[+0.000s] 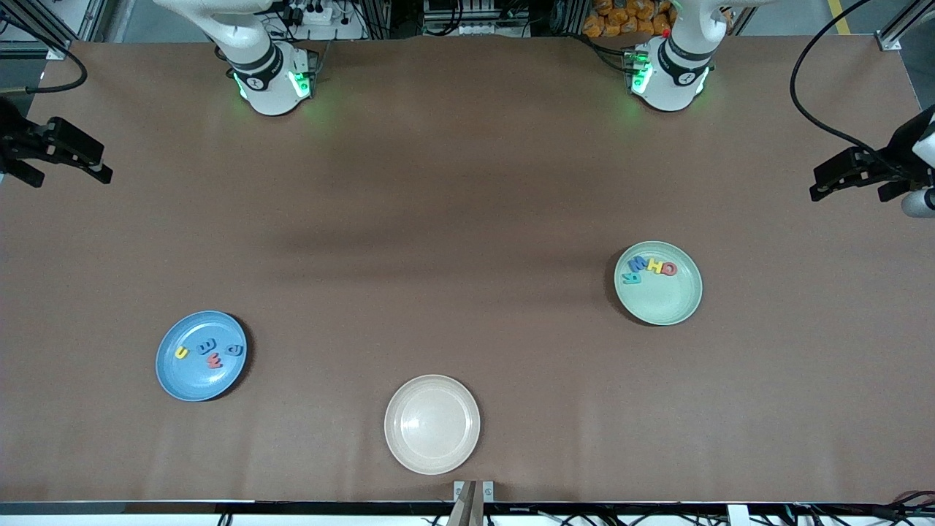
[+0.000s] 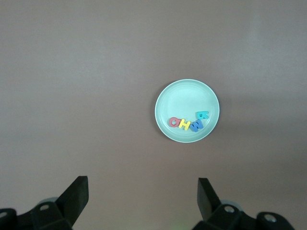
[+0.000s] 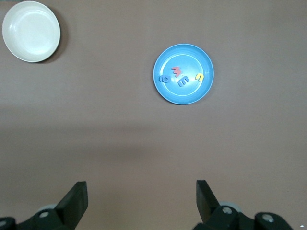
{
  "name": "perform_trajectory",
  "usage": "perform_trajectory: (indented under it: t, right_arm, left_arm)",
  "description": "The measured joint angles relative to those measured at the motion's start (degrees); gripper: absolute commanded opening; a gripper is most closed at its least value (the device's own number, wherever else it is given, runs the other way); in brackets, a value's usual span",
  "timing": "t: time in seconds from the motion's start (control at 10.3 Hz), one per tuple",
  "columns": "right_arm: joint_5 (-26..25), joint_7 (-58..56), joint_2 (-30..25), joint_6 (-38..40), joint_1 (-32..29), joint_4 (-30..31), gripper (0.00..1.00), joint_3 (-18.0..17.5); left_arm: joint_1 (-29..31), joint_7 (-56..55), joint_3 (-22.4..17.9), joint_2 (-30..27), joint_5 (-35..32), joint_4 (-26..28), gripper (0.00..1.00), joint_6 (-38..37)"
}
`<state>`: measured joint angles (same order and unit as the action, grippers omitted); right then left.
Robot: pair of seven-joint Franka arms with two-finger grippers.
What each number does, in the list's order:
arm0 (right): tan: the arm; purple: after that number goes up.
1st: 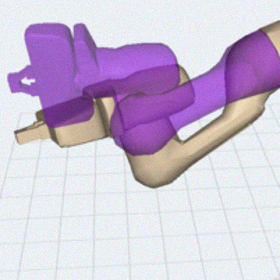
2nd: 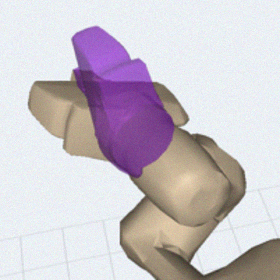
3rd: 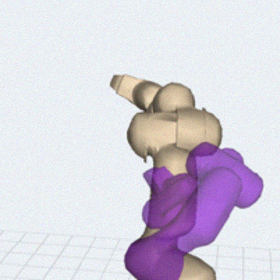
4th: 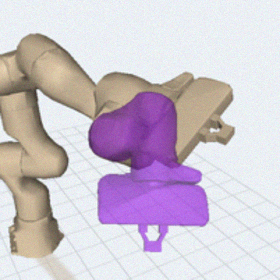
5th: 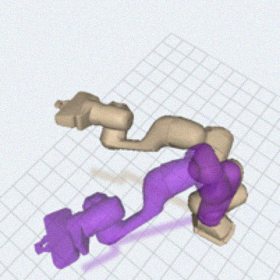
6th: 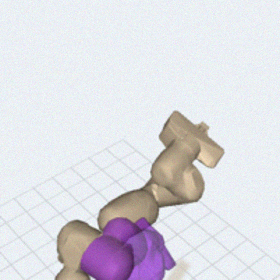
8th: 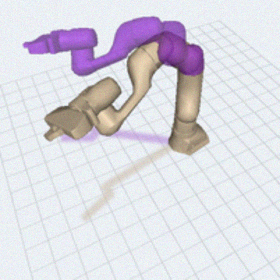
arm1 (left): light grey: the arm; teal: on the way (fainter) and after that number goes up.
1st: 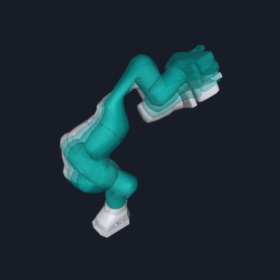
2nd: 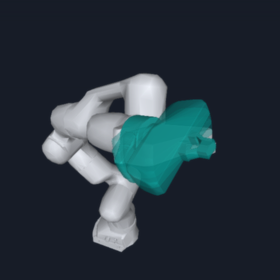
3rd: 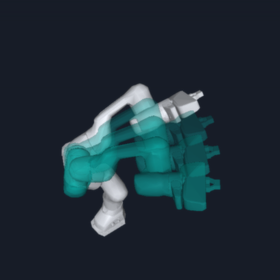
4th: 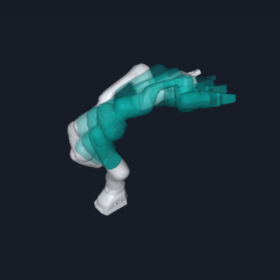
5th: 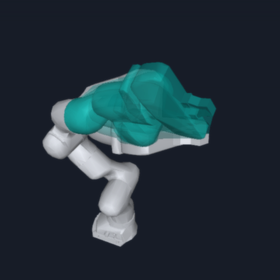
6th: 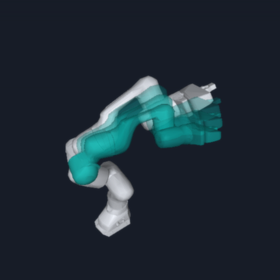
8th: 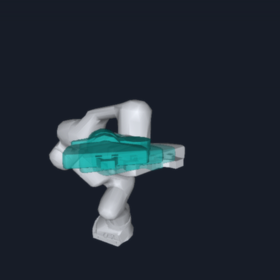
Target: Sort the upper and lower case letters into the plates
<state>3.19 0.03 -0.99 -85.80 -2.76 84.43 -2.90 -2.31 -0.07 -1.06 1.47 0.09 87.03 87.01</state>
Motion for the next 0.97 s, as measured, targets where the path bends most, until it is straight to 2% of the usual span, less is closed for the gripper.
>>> perform_trajectory:
  t: [0.97]
  right_arm:
    - [-0.3, 0.4, 0.0, -1.8, -0.8, -0.1, 1.00, 0.2]
  left_arm:
    - [-1.1, -2.6, 0.0, -1.0, 0.0, 1.6, 1.00, 0.0]
